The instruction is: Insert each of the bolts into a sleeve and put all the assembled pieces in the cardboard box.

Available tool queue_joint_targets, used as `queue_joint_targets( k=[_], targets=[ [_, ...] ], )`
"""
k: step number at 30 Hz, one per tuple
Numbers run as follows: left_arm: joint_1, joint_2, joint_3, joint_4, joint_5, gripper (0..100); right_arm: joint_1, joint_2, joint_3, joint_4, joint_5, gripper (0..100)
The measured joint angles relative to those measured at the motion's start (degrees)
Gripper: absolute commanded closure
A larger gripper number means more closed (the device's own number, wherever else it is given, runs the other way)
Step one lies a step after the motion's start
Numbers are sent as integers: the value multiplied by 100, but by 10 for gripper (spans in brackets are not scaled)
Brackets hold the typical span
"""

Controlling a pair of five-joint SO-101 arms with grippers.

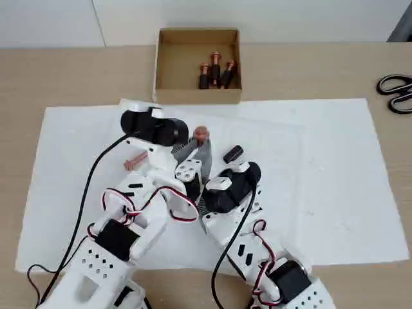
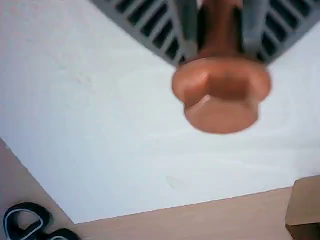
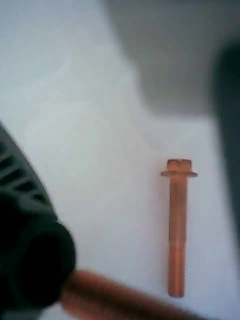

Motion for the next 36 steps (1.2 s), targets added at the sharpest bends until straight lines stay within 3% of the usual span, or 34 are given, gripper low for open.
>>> queue_joint_targets(
  k=[36],
  targets=[
    [211,-325,220,-79,44,994,167,0,0,0,0,995]
  ],
)
